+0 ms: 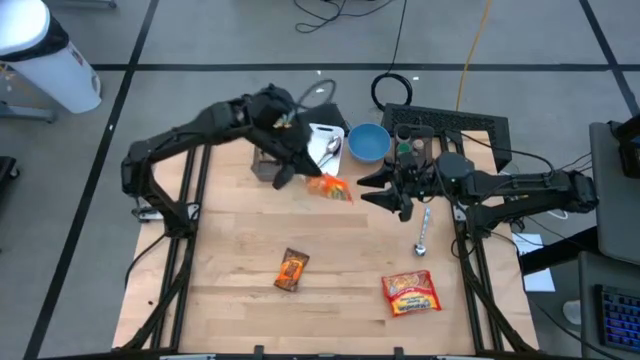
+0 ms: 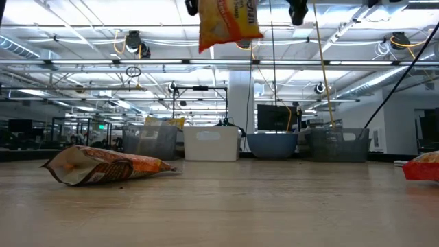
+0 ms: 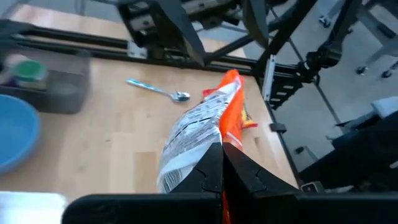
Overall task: Pick & Place Food Item
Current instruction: Put the orange noodle pack into the left black bin
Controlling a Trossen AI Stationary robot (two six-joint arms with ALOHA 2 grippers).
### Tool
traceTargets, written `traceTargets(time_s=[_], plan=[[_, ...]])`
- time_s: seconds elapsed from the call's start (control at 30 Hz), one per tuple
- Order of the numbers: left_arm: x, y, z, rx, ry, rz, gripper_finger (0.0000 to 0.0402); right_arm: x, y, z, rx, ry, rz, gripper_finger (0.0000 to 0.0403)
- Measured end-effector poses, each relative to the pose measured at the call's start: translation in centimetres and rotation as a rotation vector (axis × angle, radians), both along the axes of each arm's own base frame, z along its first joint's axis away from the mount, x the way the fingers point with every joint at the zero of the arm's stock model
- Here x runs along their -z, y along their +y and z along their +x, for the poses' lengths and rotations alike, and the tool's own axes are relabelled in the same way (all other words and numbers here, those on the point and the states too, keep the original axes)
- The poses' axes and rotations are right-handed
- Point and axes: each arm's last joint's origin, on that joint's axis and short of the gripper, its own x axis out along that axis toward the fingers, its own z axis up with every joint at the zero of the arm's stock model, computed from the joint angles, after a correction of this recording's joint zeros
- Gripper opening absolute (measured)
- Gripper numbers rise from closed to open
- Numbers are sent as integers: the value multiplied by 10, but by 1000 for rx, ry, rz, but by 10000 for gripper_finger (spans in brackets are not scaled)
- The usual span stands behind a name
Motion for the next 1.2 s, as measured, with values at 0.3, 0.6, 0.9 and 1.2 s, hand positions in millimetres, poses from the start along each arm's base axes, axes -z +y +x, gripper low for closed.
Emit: traceTargets(time_s=[0.3, 0.6, 0.9, 1.2], plan=[[-19, 36, -55, -82, -8, 17, 0, 10, -7, 0, 77, 30, 7, 232], [-14, 73, -100, -168, 70, 33, 0, 23, -10, 0, 175, 65, 12, 235], [12, 117, -135, -236, 82, -11, 0, 49, -12, -3, 272, 121, 72, 229], [78, 148, -145, -282, 81, -83, 0, 62, -15, -6, 391, 115, 104, 227]])
